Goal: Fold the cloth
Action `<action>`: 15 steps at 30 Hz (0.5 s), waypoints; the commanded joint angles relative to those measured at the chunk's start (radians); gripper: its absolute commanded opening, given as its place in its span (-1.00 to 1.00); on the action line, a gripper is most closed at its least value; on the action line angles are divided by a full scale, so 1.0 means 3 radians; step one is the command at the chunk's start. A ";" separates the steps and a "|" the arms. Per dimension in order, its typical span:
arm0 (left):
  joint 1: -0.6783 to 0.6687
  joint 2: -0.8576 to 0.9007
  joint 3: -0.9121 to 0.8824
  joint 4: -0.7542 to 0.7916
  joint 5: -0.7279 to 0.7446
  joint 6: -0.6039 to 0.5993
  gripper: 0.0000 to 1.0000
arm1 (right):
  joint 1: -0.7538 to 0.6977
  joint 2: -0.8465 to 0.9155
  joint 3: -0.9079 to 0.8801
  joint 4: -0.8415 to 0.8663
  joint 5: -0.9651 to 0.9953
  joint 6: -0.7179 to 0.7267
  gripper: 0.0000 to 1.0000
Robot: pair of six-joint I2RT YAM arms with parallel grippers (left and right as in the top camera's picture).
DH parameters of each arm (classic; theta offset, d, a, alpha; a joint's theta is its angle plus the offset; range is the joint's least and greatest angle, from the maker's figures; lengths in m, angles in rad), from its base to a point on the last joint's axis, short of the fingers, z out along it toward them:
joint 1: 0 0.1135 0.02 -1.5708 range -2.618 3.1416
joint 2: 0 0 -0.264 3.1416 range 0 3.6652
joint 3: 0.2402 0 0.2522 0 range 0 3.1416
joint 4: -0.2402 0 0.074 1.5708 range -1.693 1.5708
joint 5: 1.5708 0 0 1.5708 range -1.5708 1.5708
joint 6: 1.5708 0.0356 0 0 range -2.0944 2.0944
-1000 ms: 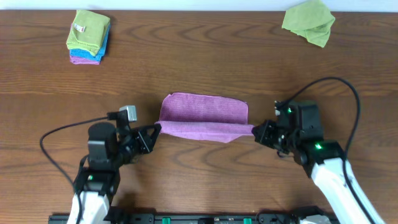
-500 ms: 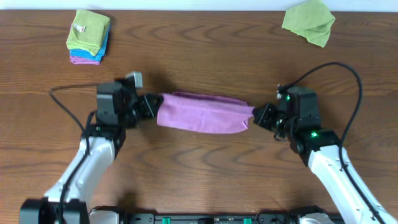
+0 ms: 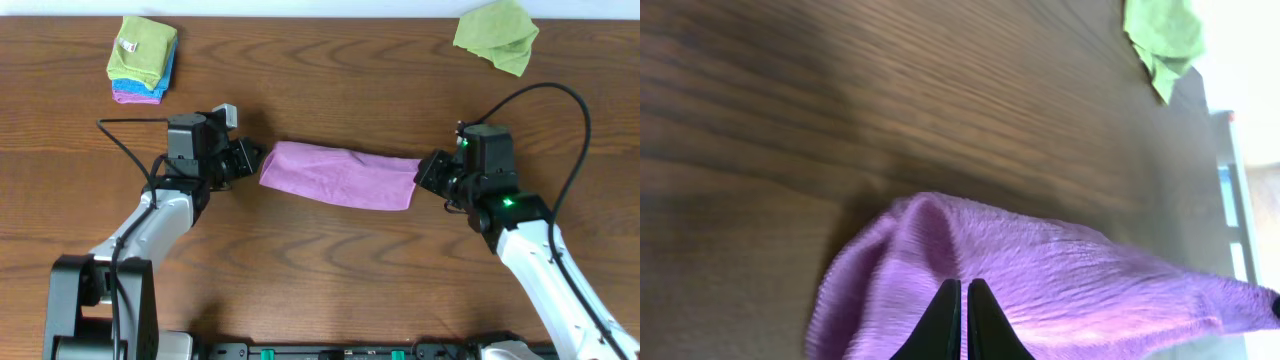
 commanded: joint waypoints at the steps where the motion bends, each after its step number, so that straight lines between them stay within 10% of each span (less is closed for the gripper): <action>1: 0.0028 0.0086 0.0202 0.0023 -0.0121 0.0079 -0.89 | -0.0027 0.0137 0.0047 0.0121 0.0137 0.0032 -0.96; 15: 0.0028 0.0103 0.0376 -0.0384 0.0083 0.0202 -0.89 | -0.0020 0.0328 0.0047 0.0309 -0.0149 0.0018 -0.96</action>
